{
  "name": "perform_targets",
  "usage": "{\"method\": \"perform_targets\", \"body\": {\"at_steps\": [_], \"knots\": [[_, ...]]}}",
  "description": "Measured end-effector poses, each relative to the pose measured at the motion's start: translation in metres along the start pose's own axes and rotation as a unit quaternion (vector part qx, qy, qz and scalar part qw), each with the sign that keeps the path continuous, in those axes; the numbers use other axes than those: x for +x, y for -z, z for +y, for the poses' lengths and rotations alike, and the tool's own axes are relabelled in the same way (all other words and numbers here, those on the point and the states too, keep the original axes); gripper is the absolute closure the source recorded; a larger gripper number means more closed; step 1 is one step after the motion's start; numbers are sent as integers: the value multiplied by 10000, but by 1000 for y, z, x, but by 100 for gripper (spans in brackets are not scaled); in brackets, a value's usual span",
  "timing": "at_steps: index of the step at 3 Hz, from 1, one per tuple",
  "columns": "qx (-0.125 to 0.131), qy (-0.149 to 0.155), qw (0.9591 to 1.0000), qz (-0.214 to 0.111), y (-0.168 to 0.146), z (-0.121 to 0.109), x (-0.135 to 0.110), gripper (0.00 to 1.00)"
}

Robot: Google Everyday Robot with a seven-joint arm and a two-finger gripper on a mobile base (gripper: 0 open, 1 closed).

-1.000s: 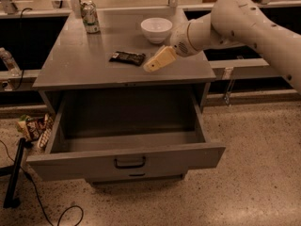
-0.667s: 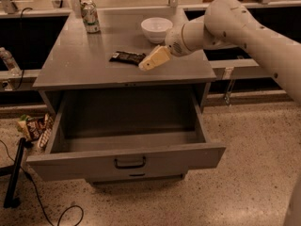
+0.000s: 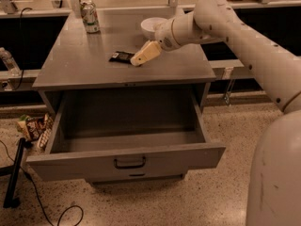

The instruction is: Place rxbar chocolate into top drawer

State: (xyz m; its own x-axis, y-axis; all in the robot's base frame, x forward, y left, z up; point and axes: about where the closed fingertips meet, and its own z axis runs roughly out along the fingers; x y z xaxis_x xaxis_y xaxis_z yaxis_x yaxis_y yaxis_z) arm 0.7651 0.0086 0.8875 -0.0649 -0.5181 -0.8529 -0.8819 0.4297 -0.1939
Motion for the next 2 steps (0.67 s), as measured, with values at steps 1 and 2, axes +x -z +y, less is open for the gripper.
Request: {"method": "perform_targets", "body": {"at_steps": [1,2], "knots": [[-140,-141,9997,-111,-15,-6,-1,0],[-215,-283,9993,-63,-24,-7,4,0]]}}
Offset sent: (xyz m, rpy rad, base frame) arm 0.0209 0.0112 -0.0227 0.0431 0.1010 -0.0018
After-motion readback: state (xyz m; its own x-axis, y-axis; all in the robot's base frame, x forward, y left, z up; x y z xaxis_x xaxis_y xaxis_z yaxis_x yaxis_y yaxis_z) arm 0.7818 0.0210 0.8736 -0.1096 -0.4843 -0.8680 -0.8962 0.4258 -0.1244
